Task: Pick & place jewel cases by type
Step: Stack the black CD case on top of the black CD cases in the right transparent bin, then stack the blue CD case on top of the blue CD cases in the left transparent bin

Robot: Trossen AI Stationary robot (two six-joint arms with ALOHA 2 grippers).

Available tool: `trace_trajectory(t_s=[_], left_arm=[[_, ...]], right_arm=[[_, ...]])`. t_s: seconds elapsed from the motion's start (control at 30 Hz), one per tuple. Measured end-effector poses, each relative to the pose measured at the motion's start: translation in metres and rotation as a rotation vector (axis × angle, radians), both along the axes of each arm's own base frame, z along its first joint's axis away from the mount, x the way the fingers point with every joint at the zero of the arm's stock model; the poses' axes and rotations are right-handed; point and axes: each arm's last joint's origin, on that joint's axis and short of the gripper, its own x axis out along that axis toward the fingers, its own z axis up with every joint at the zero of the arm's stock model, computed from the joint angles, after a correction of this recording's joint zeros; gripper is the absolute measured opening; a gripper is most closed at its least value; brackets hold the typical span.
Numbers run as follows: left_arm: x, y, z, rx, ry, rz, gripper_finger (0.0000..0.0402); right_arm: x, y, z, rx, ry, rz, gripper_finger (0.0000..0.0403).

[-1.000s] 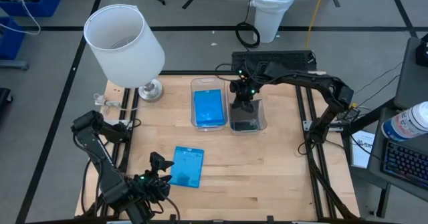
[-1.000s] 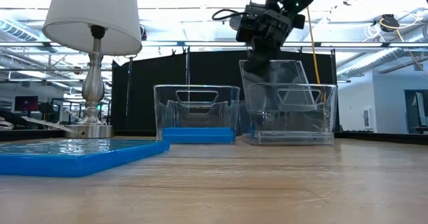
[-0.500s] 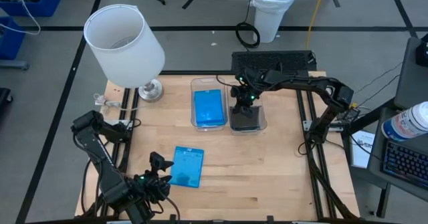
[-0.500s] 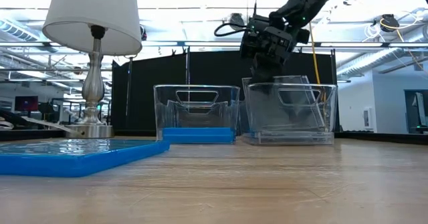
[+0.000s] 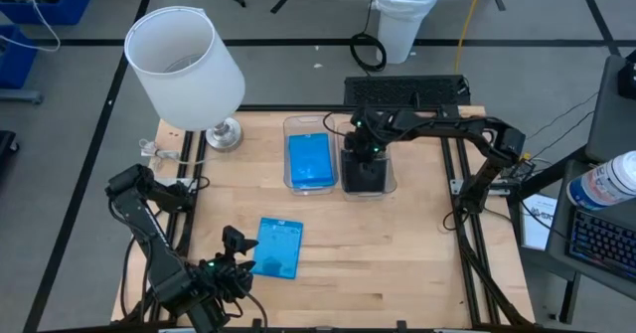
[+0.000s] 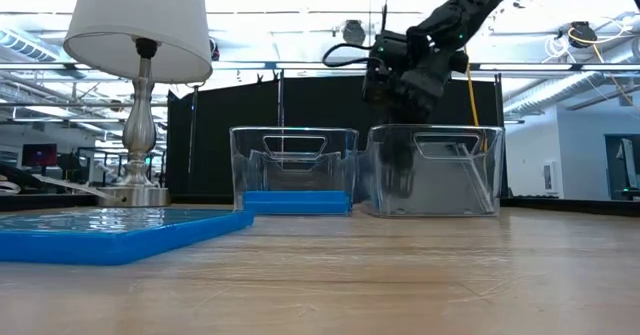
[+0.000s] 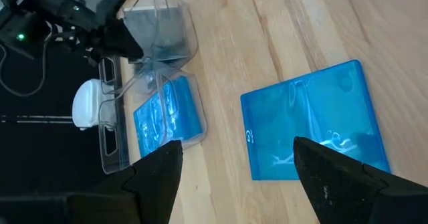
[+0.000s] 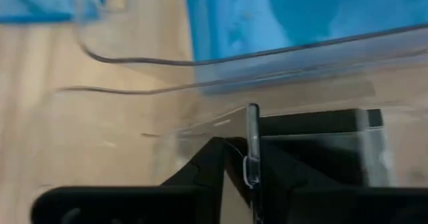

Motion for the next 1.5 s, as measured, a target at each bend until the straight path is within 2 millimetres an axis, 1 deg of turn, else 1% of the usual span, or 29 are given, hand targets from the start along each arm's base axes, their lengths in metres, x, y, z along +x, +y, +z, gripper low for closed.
trace_trajectory(t_s=[0.13, 0.23, 0.43, 0.6, 0.7, 0.8, 0.87, 0.93, 1.07, 1.13, 1.2, 1.27, 1.3, 1.4, 1.5], left_arm=[[0.000, 0.000, 0.000, -0.002, -0.001, 0.002, 0.0285], [0.000, 0.000, 0.000, -0.005, -0.003, 0.005, 0.0285], [0.000, 0.000, 0.000, -0.014, -0.008, 0.013, 0.0285], [0.000, 0.000, 0.000, -0.018, -0.010, 0.016, 0.0285], [0.000, 0.000, 0.000, -0.020, -0.012, 0.018, 0.0285], [0.000, -0.001, -0.004, -0.029, -0.002, 0.022, 0.0285], [0.000, 0.000, -0.013, -0.022, 0.016, 0.023, 0.0285], [0.001, 0.001, -0.025, -0.021, 0.034, 0.027, 0.0285], [0.001, 0.004, -0.059, -0.047, 0.105, 0.036, 0.0285], [0.001, 0.005, -0.076, -0.073, 0.115, 0.032, 0.0285], [0.001, 0.003, -0.092, -0.125, 0.116, 0.014, 0.0285], [0.000, 0.000, -0.106, -0.173, 0.099, -0.009, 0.0285], [0.000, -0.002, -0.111, -0.187, 0.076, -0.017, 0.0285], [-0.001, -0.006, -0.123, -0.239, -0.024, -0.008, 0.0283], [-0.001, -0.006, -0.134, -0.324, -0.083, 0.039, 0.0267]], right_arm=[[0.003, 0.002, 0.000, -0.115, 0.013, 0.011, 0.0090], [0.005, 0.003, 0.001, -0.164, 0.022, 0.015, 0.0123], [0.009, 0.003, 0.016, -0.226, -0.030, -0.001, 0.0175], [0.007, 0.006, 0.035, -0.260, -0.113, -0.015, 0.0196], [0.002, 0.007, 0.048, -0.292, -0.145, -0.056, 0.0200], [-0.001, 0.015, 0.064, -0.309, -0.205, -0.071, 0.0198], [-0.001, 0.031, 0.076, -0.327, -0.244, -0.031, 0.0193], [0.002, 0.055, 0.085, -0.391, -0.275, 0.028, 0.0183], [0.012, 0.121, 0.093, -0.525, -0.326, 0.145, 0.0158], [0.018, 0.158, 0.095, -0.538, -0.398, 0.201, 0.0146], [0.021, 0.192, 0.097, -0.508, -0.483, 0.231, 0.0135], [0.024, 0.220, 0.095, -0.452, -0.565, 0.239, 0.0124], [0.026, 0.232, 0.095, -0.413, -0.609, 0.236, 0.0119], [0.028, 0.261, 0.087, -0.316, -0.665, 0.244, 0.0099], [0.030, 0.285, 0.066, -0.282, -0.621, 0.288, 0.0065]])
